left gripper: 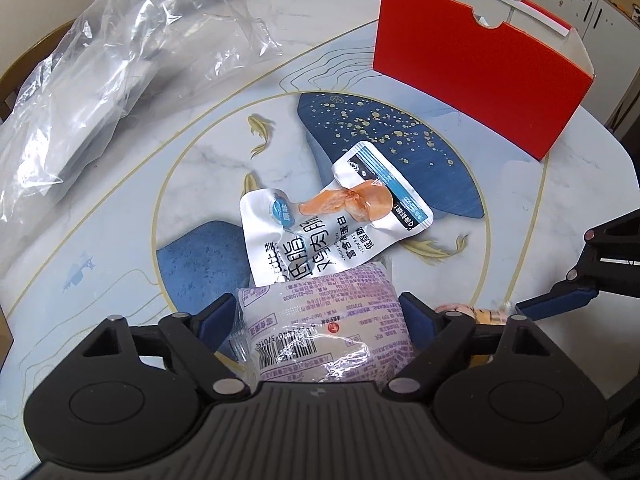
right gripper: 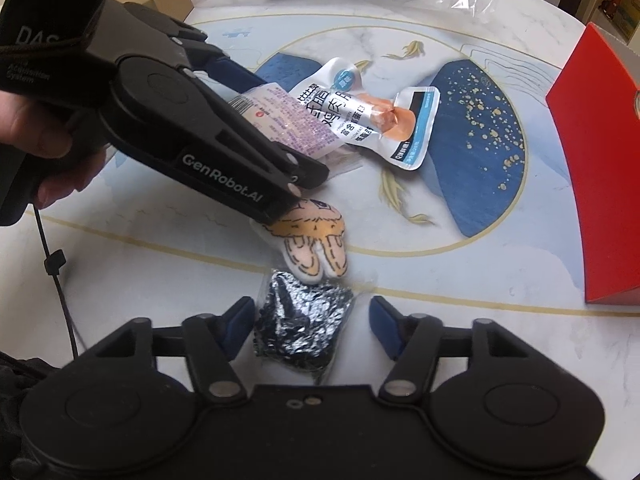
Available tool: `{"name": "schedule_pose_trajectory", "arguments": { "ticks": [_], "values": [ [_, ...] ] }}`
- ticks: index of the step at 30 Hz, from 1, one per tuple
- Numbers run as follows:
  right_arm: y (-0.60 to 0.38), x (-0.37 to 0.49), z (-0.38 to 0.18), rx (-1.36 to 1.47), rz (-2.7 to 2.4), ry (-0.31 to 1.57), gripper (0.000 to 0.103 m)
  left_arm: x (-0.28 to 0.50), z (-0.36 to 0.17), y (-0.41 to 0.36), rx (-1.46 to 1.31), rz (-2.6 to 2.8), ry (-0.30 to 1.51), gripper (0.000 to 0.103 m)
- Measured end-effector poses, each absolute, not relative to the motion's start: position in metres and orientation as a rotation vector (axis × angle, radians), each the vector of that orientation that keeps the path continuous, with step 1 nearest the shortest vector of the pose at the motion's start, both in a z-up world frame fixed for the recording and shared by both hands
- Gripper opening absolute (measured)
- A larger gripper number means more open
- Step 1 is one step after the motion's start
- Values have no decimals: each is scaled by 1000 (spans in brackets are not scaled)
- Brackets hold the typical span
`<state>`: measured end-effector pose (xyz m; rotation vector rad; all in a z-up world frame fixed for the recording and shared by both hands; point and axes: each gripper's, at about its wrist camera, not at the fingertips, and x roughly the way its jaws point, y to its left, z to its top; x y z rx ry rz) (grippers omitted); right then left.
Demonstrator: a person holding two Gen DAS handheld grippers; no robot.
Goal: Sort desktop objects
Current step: 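Grasp the pink-wrapped bread bag with the left tool while the right tool grasps the black foil bag, then lift and carry the bread bag and black foil bag over the red shoebox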
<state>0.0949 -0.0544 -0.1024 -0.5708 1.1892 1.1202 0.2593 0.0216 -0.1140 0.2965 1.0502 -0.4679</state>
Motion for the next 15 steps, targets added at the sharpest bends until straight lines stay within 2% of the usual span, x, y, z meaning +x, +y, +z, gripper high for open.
{"name": "schedule_pose_trajectory", "arguments": {
  "ticks": [3,6,15],
  "values": [
    [-55,95,-102,-580,1119,1179,45,256,-114,23,296,-456,1050,85],
    [-57,98,-101,-570,1120,1189,39,252,-114,27,284,-443,1054,83],
    [-81,112,-102,-555,1085,1207,34,238,-112,36,228,-393,1063,73]
  ]
}}
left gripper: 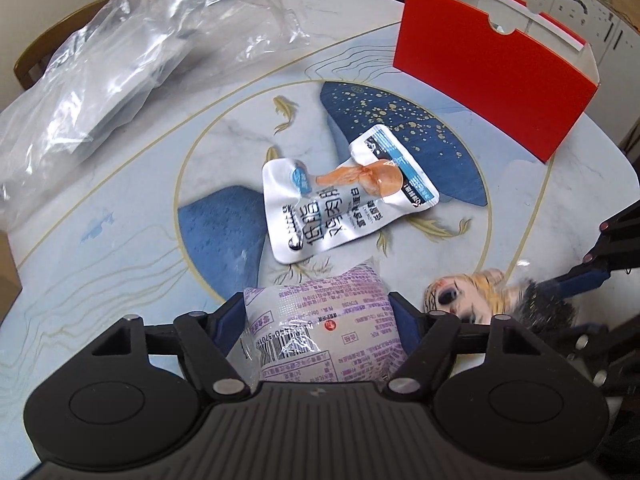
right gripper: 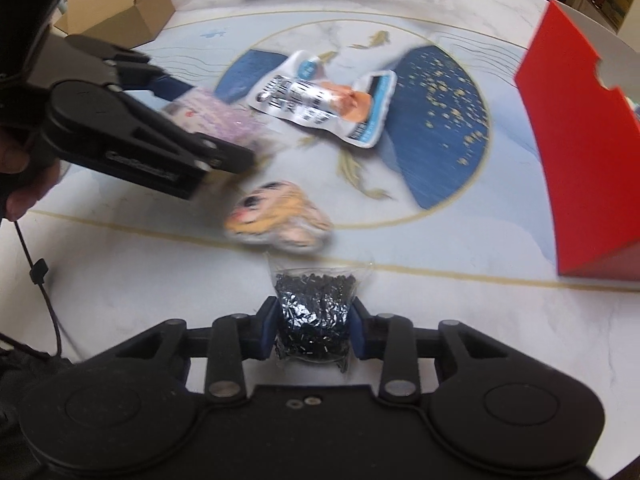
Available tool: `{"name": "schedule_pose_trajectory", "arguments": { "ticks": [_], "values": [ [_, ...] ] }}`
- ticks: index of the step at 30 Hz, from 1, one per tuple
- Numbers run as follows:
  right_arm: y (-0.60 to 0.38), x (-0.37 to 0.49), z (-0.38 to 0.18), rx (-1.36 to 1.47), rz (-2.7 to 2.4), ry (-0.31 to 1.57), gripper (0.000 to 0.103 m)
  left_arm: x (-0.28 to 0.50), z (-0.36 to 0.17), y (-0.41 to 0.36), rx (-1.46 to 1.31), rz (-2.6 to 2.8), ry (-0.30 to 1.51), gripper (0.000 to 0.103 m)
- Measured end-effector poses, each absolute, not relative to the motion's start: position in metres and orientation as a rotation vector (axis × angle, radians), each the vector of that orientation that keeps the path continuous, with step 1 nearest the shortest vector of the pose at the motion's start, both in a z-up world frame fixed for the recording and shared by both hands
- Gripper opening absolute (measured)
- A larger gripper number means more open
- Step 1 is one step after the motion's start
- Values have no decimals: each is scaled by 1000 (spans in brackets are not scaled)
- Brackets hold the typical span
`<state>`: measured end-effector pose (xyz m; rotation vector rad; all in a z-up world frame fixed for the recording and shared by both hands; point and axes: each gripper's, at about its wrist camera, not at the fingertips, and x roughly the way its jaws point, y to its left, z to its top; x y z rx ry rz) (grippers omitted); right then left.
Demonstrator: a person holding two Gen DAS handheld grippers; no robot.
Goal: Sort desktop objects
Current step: 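Lift and carry the bread bag and black foil bag over the red shoebox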
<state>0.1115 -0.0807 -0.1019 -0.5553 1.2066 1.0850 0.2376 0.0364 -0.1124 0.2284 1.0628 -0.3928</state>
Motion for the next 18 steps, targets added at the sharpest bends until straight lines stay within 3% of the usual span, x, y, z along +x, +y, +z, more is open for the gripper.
{"name": "schedule_pose_trajectory", "arguments": {
  "ticks": [18],
  "values": [
    [-146,153,-73,-471,1080,1173,33,201,-85,33,103,-315,1061,69]
  ]
}}
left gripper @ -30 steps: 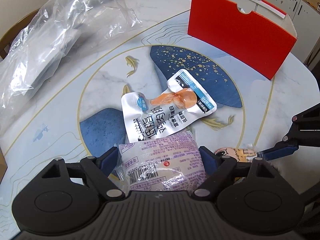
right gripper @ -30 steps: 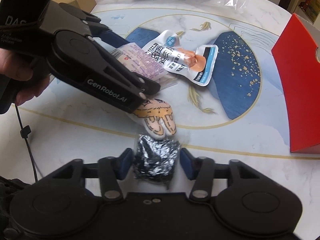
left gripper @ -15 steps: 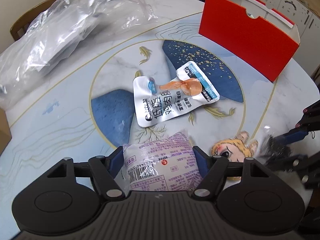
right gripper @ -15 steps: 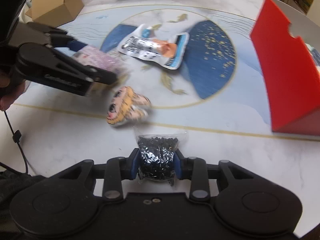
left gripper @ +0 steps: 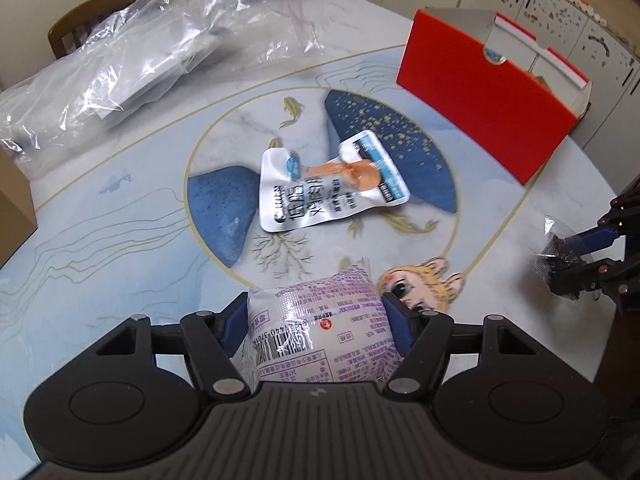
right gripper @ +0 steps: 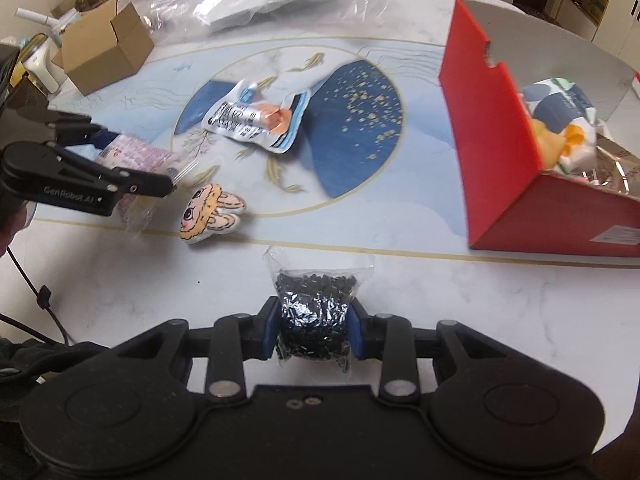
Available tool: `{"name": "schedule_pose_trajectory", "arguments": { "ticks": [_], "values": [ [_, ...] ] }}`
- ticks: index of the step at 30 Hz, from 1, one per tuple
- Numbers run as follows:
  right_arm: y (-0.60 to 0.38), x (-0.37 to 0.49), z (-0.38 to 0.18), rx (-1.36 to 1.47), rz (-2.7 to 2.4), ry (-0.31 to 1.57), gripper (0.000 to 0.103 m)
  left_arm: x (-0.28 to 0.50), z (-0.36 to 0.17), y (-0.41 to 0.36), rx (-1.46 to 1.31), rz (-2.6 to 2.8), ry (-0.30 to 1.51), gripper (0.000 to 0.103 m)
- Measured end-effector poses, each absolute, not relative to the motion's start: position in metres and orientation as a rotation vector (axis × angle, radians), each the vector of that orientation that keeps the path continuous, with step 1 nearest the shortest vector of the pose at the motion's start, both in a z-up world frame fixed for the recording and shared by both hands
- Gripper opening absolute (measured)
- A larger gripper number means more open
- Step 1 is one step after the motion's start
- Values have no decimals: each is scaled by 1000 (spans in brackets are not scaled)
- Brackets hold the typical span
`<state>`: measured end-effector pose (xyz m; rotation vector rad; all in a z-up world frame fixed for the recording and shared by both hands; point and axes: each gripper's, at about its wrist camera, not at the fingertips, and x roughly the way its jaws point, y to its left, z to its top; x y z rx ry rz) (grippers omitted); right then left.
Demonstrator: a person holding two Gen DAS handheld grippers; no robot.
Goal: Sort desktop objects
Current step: 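Lift and carry the bread bag and black foil bag over the red shoebox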
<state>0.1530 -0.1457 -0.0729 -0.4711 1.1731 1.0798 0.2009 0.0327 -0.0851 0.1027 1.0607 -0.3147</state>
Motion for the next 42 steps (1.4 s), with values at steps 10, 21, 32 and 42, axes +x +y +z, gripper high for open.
{"name": "schedule_pose_trajectory", "arguments": {
  "ticks": [10,21,32,42],
  "values": [
    [-178,181,-45,-429,1120,1128,33,190,-56,-7,113,-297,1044,69],
    [-213,219,-26,-411,1146,1087,33,193,-27,-68,142,-333,1013,69],
    [-259,279,-14,-354,1107,1061,33,212,-6,-126,167,-351,957,69],
    [-275,342,1,-357,1081,987,33,245,16,-187,216,-395,895,69]
  ]
}}
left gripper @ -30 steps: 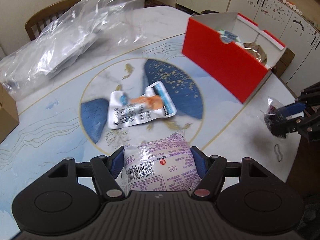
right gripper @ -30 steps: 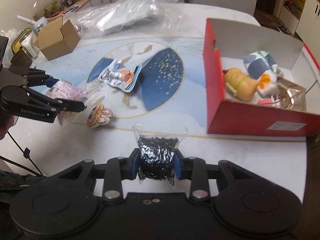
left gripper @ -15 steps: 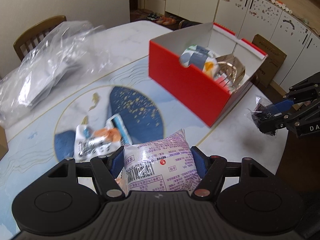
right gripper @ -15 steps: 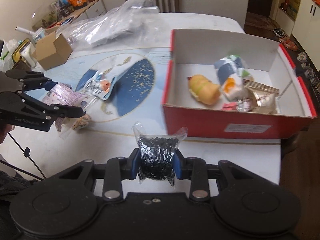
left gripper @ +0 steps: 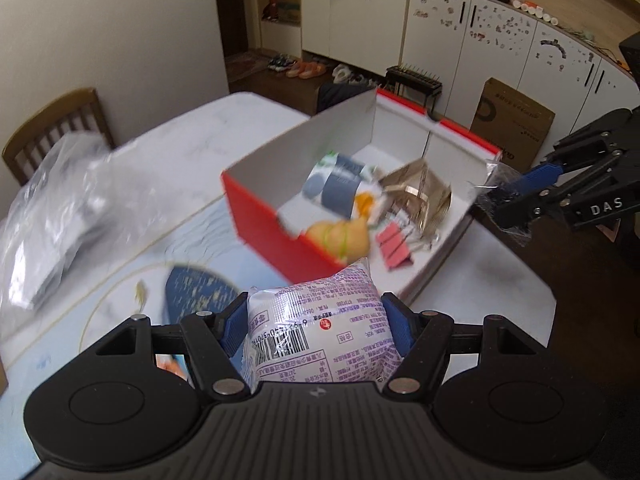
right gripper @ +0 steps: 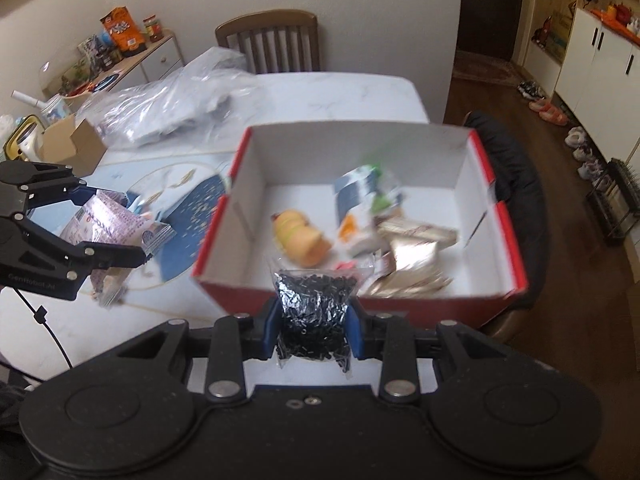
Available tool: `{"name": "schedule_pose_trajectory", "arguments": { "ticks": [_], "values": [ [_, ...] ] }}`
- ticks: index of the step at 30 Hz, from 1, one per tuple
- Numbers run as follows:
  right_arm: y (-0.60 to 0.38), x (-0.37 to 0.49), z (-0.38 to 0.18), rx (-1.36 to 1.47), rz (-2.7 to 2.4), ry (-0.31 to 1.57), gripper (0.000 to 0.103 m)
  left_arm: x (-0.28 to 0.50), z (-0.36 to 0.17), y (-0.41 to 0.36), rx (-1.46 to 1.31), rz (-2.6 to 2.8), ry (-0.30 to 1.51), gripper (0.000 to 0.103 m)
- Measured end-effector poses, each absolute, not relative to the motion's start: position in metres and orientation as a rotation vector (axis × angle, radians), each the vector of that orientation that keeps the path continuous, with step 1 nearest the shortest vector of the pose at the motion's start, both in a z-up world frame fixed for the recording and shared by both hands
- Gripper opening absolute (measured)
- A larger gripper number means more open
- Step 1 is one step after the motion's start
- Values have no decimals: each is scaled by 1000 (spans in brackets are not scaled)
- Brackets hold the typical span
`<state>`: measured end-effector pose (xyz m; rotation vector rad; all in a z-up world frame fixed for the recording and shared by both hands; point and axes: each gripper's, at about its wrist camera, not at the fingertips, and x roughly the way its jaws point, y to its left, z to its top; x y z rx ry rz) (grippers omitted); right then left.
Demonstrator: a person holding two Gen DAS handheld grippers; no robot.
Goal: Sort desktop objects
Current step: 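Lift and carry the bread bag and black foil bag over the red shoebox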
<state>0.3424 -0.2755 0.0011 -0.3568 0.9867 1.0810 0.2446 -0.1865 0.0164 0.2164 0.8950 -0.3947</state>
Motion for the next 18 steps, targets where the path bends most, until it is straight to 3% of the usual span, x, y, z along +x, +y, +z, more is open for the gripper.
{"name": "schedule_pose_trajectory", "arguments": {
  "ticks": [18],
  "values": [
    [-255,409,-22,-405,1056,989,33,343,17,-263,275,-403,878,69]
  ]
}}
